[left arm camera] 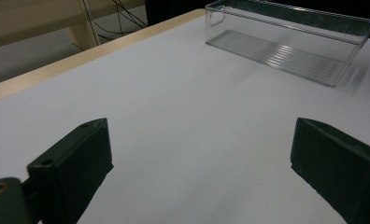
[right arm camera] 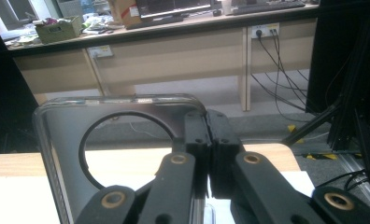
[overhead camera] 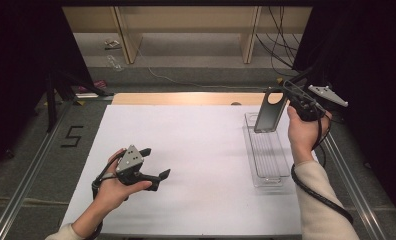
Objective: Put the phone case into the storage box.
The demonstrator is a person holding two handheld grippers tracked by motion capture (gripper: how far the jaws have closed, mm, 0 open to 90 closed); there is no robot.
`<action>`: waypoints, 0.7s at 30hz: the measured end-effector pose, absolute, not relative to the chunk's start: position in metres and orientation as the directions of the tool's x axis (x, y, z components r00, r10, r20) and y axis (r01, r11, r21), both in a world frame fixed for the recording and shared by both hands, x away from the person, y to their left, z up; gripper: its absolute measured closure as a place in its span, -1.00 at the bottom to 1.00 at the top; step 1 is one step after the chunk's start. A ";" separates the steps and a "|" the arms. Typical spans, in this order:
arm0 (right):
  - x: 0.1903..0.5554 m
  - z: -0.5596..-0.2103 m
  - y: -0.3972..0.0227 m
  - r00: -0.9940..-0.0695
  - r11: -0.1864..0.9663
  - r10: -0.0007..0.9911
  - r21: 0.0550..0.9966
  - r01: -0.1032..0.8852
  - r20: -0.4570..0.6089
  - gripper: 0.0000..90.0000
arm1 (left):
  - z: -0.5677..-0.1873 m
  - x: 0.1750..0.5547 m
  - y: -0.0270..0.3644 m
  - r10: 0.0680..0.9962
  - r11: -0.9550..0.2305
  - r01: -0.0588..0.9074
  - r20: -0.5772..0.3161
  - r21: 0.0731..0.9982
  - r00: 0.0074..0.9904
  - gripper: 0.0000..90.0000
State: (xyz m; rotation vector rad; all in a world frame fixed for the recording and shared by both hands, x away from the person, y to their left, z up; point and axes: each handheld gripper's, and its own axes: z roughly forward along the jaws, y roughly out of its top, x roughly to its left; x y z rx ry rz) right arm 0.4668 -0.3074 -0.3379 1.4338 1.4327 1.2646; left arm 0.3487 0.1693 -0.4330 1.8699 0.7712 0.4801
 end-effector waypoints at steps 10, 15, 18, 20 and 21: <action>0.472 -0.333 -0.305 -0.106 -0.105 0.985 0.960 0.260 0.137 0.98 | -0.433 0.348 0.169 0.698 -0.282 0.294 -0.015 0.913 0.716 -0.89; 0.474 -0.332 -0.304 -0.105 -0.102 0.985 0.959 0.266 0.134 0.98 | -0.433 0.348 0.170 0.698 -0.280 0.294 -0.016 0.914 0.716 -0.89; 0.475 -0.333 -0.304 -0.104 -0.098 0.986 0.958 0.269 0.130 0.98 | -0.432 0.348 0.169 0.697 -0.281 0.294 -0.015 0.914 0.716 -0.89; 0.476 -0.334 -0.304 -0.102 -0.101 0.986 0.957 0.271 0.132 0.98 | -0.433 0.348 0.169 0.697 -0.281 0.295 -0.017 0.913 0.716 -0.89; 0.476 -0.334 -0.304 -0.102 -0.099 0.986 0.957 0.272 0.132 0.98 | -0.433 0.348 0.169 0.697 -0.281 0.295 -0.016 0.913 0.717 -0.89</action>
